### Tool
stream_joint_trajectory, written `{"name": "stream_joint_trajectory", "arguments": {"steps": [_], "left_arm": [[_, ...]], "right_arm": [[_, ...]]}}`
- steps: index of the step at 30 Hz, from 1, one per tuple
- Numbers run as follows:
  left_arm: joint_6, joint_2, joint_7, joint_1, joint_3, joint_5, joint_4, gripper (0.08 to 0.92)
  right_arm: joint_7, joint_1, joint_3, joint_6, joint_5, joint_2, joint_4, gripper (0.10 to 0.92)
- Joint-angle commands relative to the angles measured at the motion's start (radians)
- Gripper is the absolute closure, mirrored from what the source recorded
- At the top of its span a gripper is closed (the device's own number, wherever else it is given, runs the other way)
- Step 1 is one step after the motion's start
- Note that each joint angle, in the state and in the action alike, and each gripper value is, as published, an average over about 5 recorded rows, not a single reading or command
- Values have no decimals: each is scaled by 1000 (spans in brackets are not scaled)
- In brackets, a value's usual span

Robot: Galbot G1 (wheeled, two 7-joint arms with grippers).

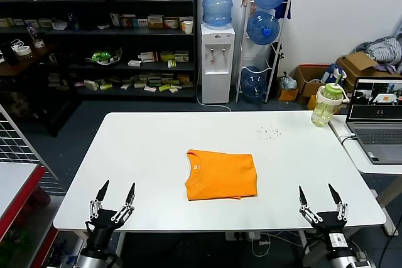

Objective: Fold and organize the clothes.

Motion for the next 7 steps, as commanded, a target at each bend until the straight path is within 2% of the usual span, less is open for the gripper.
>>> {"name": "stream_joint_trajectory", "arguments": {"steps": [1,7], "left_arm": [[-22,-27,11,13,-18,19,4,177],[-24,-31,12,9,-17,16,2,177]], "right_arm": [[-10,8,12,54,-24,63,-22,203],[-15,10,21,68,-20,79,-29,203]]}}
